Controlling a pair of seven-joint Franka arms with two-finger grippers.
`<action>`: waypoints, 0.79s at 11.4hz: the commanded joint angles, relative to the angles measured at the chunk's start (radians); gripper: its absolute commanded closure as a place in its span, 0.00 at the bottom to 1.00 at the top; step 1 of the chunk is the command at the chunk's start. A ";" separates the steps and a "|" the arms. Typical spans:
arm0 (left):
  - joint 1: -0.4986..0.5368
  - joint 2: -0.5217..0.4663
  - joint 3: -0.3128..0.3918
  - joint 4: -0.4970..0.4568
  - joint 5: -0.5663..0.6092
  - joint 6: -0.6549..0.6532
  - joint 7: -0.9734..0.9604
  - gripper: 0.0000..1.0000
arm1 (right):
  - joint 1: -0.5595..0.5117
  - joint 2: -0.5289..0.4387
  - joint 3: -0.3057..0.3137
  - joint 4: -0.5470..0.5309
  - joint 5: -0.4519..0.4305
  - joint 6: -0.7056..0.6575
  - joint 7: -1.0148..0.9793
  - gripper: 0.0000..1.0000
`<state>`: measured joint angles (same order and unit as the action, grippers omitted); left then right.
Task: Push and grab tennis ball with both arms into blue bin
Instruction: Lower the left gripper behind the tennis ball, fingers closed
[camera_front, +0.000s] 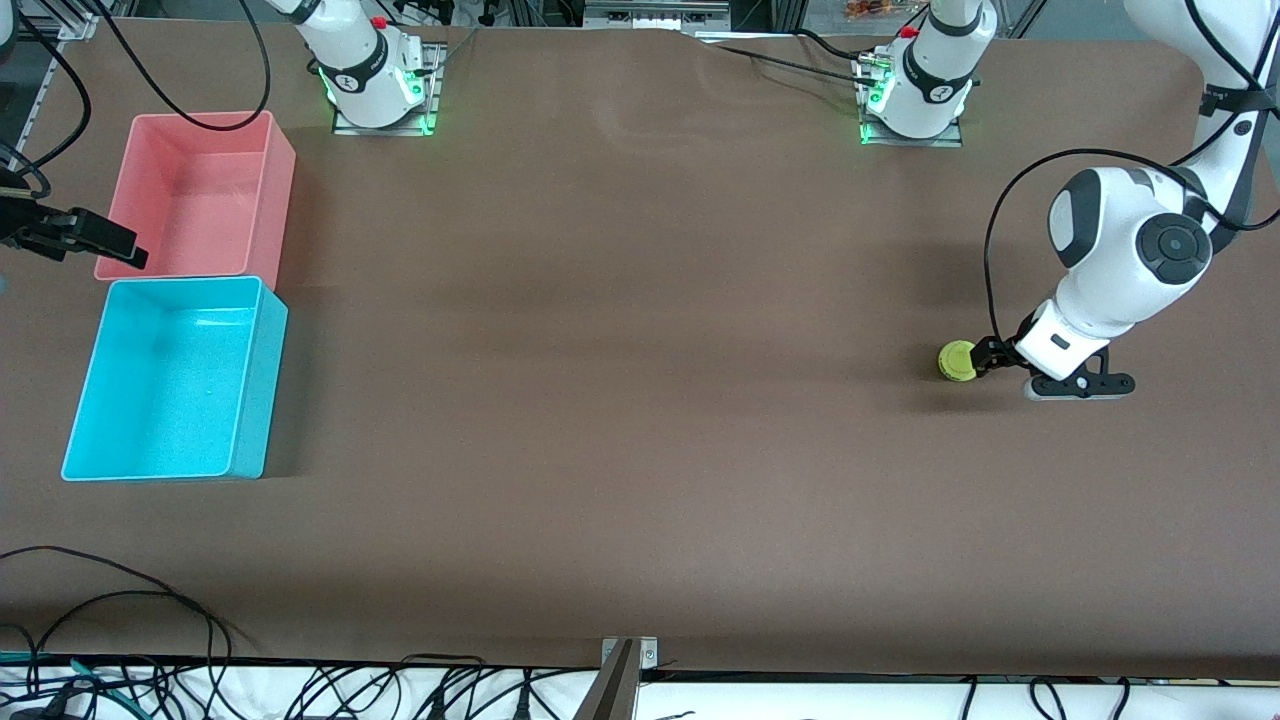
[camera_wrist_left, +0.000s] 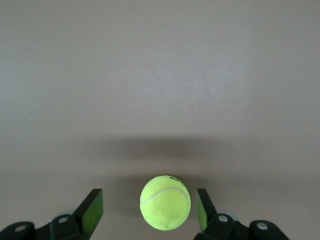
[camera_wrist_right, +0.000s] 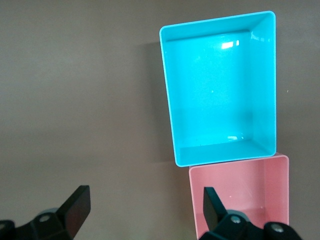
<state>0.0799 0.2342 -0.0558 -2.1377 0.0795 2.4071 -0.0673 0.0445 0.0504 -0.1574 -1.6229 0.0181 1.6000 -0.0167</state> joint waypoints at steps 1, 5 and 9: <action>0.008 0.028 -0.006 0.001 0.026 0.017 0.020 0.79 | -0.002 -0.003 -0.001 0.012 0.008 -0.015 -0.009 0.00; 0.020 0.028 -0.006 -0.007 0.026 0.009 0.492 1.00 | -0.002 -0.003 -0.001 0.012 0.008 -0.015 -0.011 0.00; 0.034 0.025 -0.006 -0.022 0.031 0.007 0.832 1.00 | -0.002 -0.003 -0.001 0.012 0.008 -0.015 -0.008 0.00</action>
<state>0.0911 0.2660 -0.0545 -2.1491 0.0921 2.4108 0.5402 0.0445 0.0504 -0.1574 -1.6229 0.0181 1.6000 -0.0167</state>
